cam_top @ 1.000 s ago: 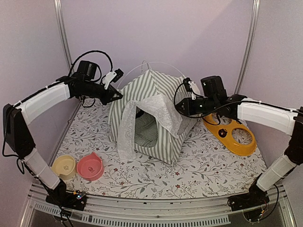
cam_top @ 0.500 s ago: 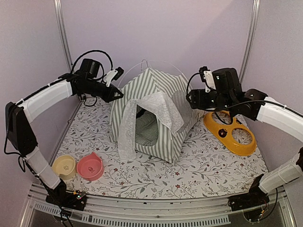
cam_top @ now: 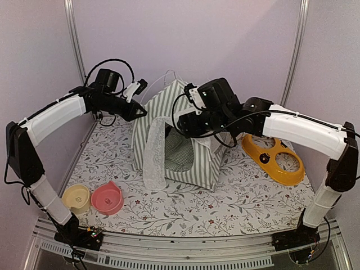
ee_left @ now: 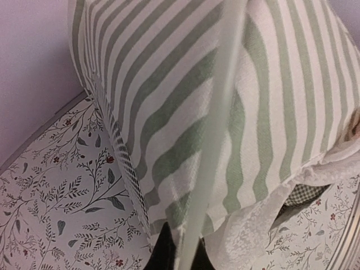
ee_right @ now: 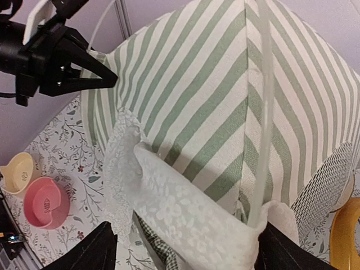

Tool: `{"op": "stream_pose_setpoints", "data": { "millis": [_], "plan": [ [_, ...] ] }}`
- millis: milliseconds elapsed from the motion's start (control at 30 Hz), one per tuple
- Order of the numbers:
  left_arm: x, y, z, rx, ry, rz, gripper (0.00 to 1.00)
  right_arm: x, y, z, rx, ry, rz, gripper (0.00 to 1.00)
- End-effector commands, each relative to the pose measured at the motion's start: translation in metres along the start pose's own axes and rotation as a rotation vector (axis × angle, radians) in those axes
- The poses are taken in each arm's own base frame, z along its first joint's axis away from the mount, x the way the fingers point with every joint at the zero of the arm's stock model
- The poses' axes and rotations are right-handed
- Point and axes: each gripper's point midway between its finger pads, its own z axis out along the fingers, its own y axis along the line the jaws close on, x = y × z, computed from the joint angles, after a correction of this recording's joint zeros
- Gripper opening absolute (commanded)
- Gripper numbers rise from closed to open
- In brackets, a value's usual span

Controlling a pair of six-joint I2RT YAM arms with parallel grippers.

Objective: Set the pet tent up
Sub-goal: Pass from the left arm to the right, then adjust the cushion in the tent.

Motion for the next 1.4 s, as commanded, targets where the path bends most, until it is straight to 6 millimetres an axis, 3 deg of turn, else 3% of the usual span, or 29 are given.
{"op": "stream_pose_setpoints", "data": {
  "millis": [0, 100, 200, 300, 367, 400, 467, 600, 700, 767, 867, 933, 1000, 1133, 1233, 1300, 1367],
  "plan": [
    [0.002, 0.001, -0.010, -0.031, 0.003, -0.042, 0.00, -0.018, -0.025, -0.002, 0.121, -0.022, 0.006, 0.76],
    [0.001, 0.001, -0.009, -0.031, -0.005, -0.029, 0.00, -0.026, -0.022, -0.004, 0.097, -0.042, 0.002, 0.54],
    [-0.006, 0.002, -0.011, -0.034, -0.039, -0.016, 0.00, -0.027, -0.015, -0.001, 0.044, -0.037, -0.002, 0.03],
    [-0.018, 0.004, -0.017, -0.053, -0.090, -0.009, 0.00, -0.029, -0.010, 0.002, 0.023, -0.036, 0.002, 0.00],
    [-0.028, 0.011, -0.028, -0.111, -0.133, -0.018, 0.30, -0.031, -0.010, 0.004, 0.023, -0.040, 0.021, 0.00],
    [-0.035, 0.012, -0.036, -0.129, -0.165, -0.017, 0.37, -0.031, -0.009, 0.005, 0.022, -0.044, 0.029, 0.00],
    [-0.050, 0.011, -0.059, -0.168, -0.245, -0.014, 0.69, -0.029, -0.010, 0.010, 0.030, -0.041, 0.038, 0.00],
    [-0.069, -0.011, -0.109, -0.145, -0.420, 0.007, 0.98, -0.027, -0.003, 0.019, 0.003, -0.031, 0.066, 0.00],
    [-0.062, -0.042, -0.135, -0.074, -0.479, 0.016, 0.99, -0.034, 0.002, 0.019, -0.023, -0.046, 0.081, 0.00],
    [-0.048, -0.070, -0.139, -0.011, -0.504, 0.010, 1.00, -0.039, 0.006, 0.017, -0.042, -0.059, 0.085, 0.00],
    [-0.018, -0.124, -0.121, 0.126, -0.495, -0.002, 0.99, -0.044, 0.009, 0.014, -0.062, -0.070, 0.085, 0.00],
    [0.005, -0.147, -0.094, 0.175, -0.454, -0.009, 0.97, -0.044, 0.012, 0.011, -0.075, -0.071, 0.081, 0.00],
    [0.019, -0.157, -0.063, 0.214, -0.400, -0.037, 0.90, -0.044, 0.016, 0.008, -0.090, -0.072, 0.078, 0.00],
    [0.025, -0.148, -0.003, 0.121, -0.325, -0.058, 0.72, -0.046, 0.021, -0.004, -0.126, -0.089, 0.103, 0.00],
    [0.020, -0.133, 0.032, 0.022, -0.314, -0.062, 0.47, -0.047, 0.028, -0.009, -0.175, -0.099, 0.129, 0.00],
    [0.020, -0.122, 0.053, -0.038, -0.311, -0.074, 0.35, -0.050, 0.033, -0.012, -0.211, -0.107, 0.146, 0.00],
    [0.021, -0.106, 0.070, -0.124, -0.316, -0.091, 0.35, -0.052, 0.037, -0.012, -0.235, -0.112, 0.151, 0.00]
  ]
}}
